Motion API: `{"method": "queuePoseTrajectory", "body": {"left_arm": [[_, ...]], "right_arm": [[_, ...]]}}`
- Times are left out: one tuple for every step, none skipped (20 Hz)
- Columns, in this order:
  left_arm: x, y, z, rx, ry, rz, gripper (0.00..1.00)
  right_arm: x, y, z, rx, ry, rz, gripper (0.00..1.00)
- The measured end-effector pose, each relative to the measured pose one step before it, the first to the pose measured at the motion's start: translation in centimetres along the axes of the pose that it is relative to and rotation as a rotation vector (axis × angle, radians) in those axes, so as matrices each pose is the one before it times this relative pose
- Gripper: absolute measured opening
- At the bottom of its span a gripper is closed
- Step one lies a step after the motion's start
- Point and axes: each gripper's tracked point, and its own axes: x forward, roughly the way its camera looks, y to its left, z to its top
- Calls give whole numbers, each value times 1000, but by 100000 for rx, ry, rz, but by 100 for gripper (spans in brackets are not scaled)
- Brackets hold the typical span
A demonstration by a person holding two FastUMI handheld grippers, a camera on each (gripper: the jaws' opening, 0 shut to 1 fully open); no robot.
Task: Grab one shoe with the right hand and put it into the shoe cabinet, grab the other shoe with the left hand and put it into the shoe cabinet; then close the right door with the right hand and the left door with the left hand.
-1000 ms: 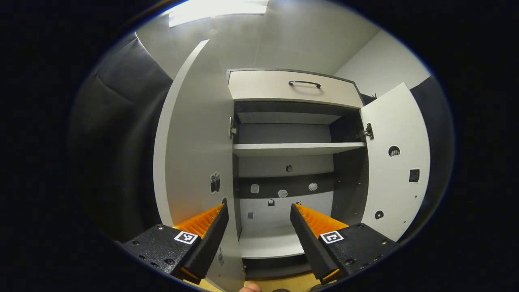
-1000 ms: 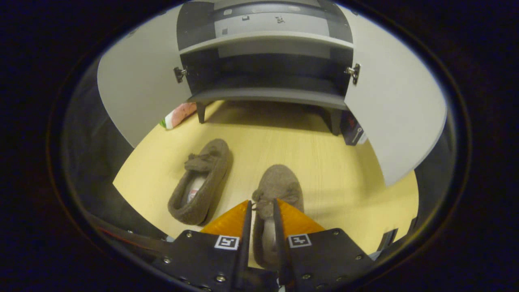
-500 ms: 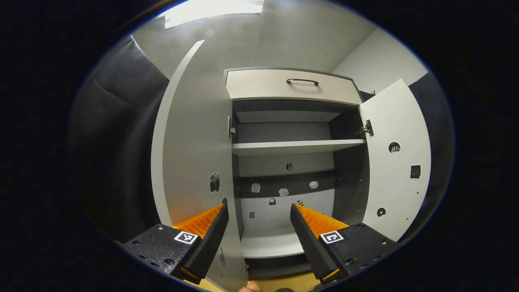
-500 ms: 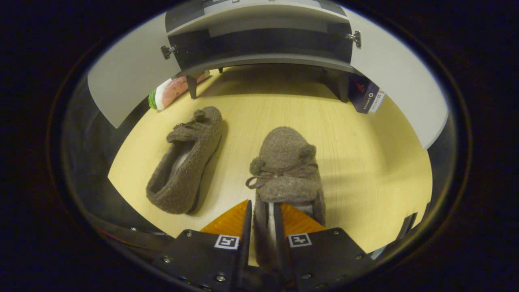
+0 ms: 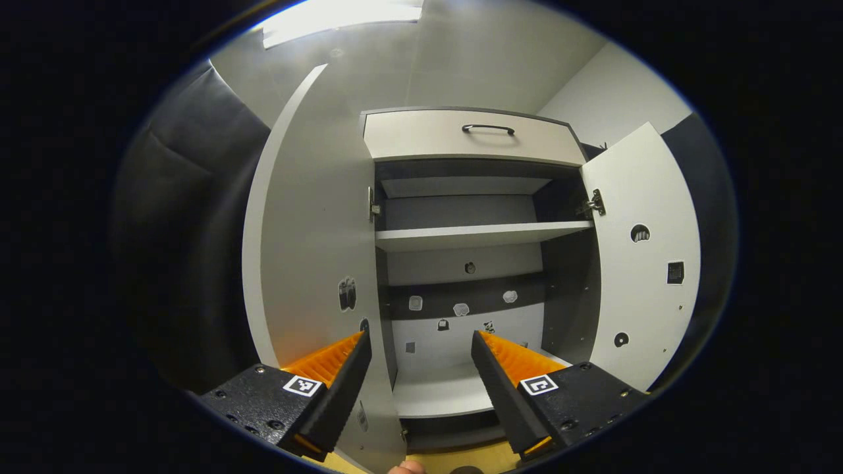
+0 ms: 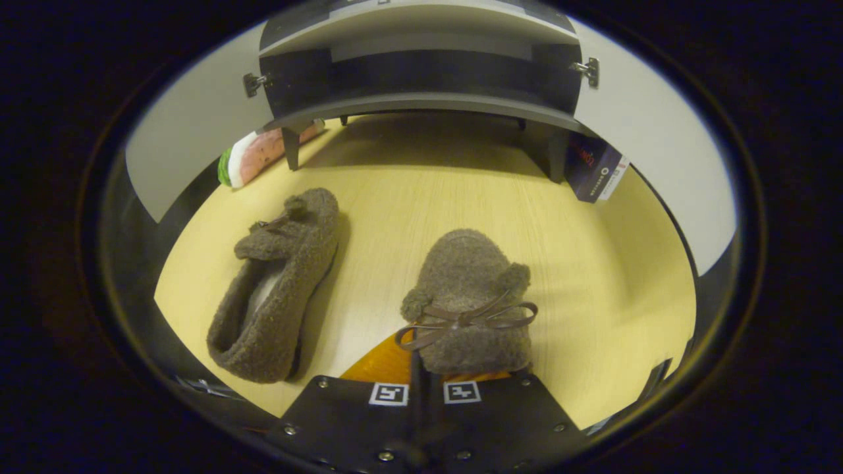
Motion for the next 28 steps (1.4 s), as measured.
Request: {"method": "queuePoseTrajectory", "body": {"left_arm": [[17,31,103,-192,-168,-110,94],[-27,-9,-17,-134,-67,-1,93],[-19,33,26,65,47,15,94],[61,10,-24,46,38,-77,94],[-42,-62,7,15,-122,-36,92],[19,32,-12,-42,-100,65,92],[28,28,46,-50,-179,156,92],[-14,22,2,-76,-134,88,92],[-14,9,10,-28,-194,121,93],[-41,-18,39,19,-286,130,92],[-25,15,13,-191,-293,5,92],[140,38,60,-174,-233,221,93],[-23,50,49,-349,-241,88,93],[51,-51,35,-439,-229,68,94],[-42,7,69,-543,-101,30,94],[-145,-31,5,-433,-110,-58,93],[108,59,82,-417,14,-35,94],[-43,-14,-30,-244,-99,-18,94],[-52,-2,46,-102,-84,44,94],[24,15,-32,-49,-51,200,94],[89,36,25,83,-29,177,94],[125,32,-12,17,-25,179,94],[-19,0,47,-27,-130,179,93],[-32,0,-56,-30,-158,146,93],[51,32,93,51,-249,215,94],[-78,-6,-84,190,-31,246,94],[34,53,-6,463,-64,335,94],[55,0,-59,414,22,303,93]], "right_arm": [[-739,94,681,264,-2189,798,5],[-959,115,784,67,-2112,967,1],[-1056,-182,1187,-819,-3180,155,6],[-1043,-36,1490,-1209,-3592,46,5],[-941,-61,1750,-657,-3854,699,5],[-1042,95,1935,470,-3971,1212,5],[-838,-21,2057,716,-3729,646,6],[-879,-150,2187,563,-4134,356,5],[-762,24,2543,734,-4768,492,5],[-575,88,2720,688,-4523,670,5],[-151,211,2917,-148,-5653,566,5],[-399,-7,2937,-2136,-5195,63,5],[304,-108,3032,-2851,-5273,-482,5],[328,-69,3342,-1999,-5129,-390,5],[731,-30,3158,-871,-5156,-39,5],[898,-446,3329,-757,-4244,-39,5],[1419,-312,2708,-918,-3605,-384,5],[1238,-286,1839,-844,-2902,-367,10],[1572,-643,1666,-1077,-1778,-292,5],[1668,-430,1129,-839,-1002,-681,5],[1681,-542,841,-455,-296,-790,5],[1952,-317,610,-473,336,-842,5],[1954,-506,552,-305,260,-1173,5],[1699,-423,145,-279,606,-757,5],[1636,-305,3,-232,1609,-673,5],[1759,-184,-90,140,1239,-423,5],[1462,-94,-126,-243,1656,-346,5],[1358,-119,-361,-353,2104,-192,5]]}}
